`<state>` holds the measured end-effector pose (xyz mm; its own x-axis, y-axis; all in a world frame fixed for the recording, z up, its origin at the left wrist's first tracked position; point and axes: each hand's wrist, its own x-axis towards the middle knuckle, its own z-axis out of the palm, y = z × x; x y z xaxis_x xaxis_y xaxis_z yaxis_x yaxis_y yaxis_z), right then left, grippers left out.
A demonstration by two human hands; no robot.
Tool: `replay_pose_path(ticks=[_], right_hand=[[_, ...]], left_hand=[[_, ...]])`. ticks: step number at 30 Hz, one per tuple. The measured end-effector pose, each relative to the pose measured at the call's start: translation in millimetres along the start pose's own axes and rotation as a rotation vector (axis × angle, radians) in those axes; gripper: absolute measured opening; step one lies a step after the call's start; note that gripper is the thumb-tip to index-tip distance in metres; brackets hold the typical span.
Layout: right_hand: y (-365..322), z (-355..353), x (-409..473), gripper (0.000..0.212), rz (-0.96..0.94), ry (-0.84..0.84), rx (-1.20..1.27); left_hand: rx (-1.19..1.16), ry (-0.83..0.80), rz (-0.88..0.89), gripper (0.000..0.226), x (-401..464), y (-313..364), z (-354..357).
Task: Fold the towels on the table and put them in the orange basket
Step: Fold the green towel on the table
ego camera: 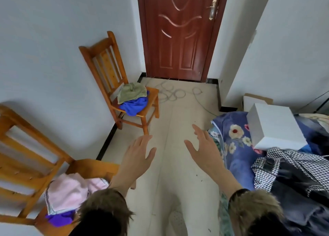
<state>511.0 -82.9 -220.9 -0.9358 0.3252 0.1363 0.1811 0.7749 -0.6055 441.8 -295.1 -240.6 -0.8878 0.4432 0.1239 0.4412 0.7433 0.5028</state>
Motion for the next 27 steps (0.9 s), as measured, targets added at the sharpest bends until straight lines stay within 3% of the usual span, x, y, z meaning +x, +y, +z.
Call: replay_pose_path(ticks=[15, 27], right_hand=[[-15, 71, 325, 0.057, -0.187, -0.171, -0.099], [-29, 201, 556, 0.058, -0.245, -0.363, -0.21]], left_hand=[[0.099, 0.116, -0.179, 0.044, 276, -91, -32], [0.058, 0.006, -0.361, 0.047, 467, -238, 1]])
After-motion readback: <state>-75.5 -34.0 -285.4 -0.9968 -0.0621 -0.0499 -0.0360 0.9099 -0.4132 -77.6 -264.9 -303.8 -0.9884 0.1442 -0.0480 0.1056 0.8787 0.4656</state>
